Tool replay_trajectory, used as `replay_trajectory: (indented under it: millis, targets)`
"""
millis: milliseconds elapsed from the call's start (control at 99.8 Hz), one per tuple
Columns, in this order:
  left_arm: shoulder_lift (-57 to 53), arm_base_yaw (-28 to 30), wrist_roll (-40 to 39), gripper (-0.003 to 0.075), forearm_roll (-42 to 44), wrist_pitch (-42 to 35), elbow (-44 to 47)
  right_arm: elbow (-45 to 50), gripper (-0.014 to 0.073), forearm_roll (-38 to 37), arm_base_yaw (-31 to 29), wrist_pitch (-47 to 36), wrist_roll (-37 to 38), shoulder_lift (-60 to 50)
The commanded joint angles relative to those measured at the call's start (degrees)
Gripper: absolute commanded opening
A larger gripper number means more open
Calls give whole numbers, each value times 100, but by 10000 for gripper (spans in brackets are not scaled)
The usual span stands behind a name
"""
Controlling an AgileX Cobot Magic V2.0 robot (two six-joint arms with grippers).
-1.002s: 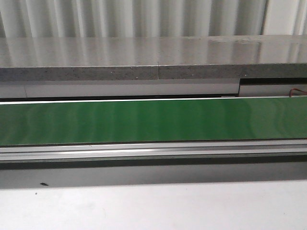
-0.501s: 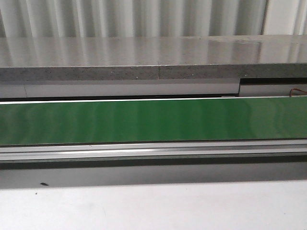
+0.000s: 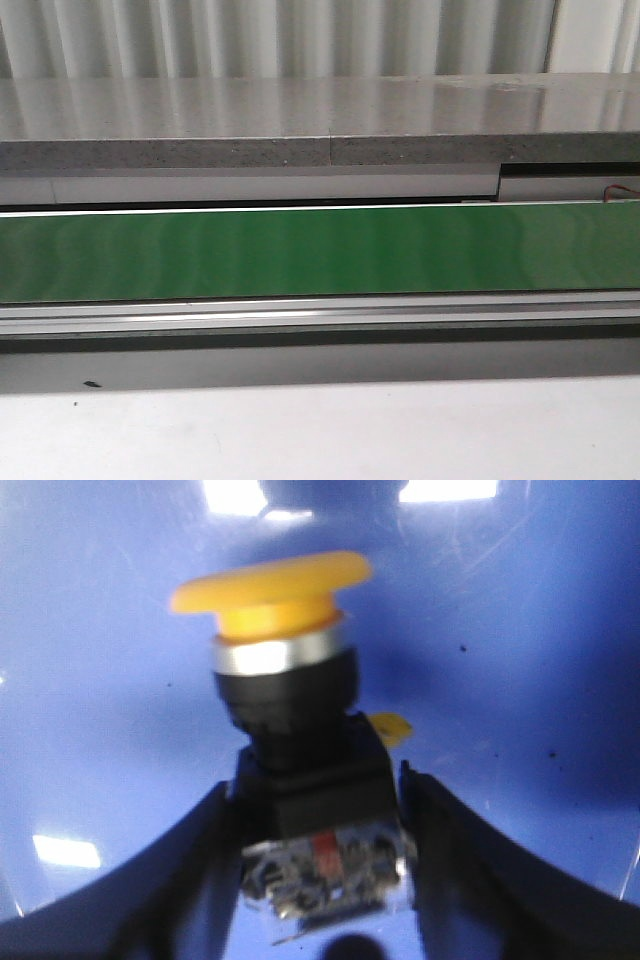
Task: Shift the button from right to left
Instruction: 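Carry the button over the blue tray and set it down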
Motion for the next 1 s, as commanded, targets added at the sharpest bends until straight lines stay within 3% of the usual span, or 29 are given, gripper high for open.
replay_trajectory:
  millis: [0,271,361,431,631,651,992]
  targets:
    - [-299,4,15,475,-17,6,-127,-149,-68,-6,11,-422,-51,53]
    - [-541,4,1,490,-221,-18,-272,-149,-68,-6,11,-422,-51,53]
    - [-846,-6,-35,446,-417,-125,-272,-149,-68,-6,11,-422,-51,53]
    - [-1105,-6,-322,365,-502,-267,-262,-149,-68,-6,11,-422,-51,53]
    - [-1889,-143,-959,-8,-524,-393,-127,-149,-68,-6,11,-422,-51,53]
    - [-2011,-160,-1035,-19,-534,-421,-75,-149,-68,-6,11,-422,-51,53]
    - [-3482,-944,-1329,-21,-1327,-1247,985,-149,-68,-6,11,-422,-51,53]
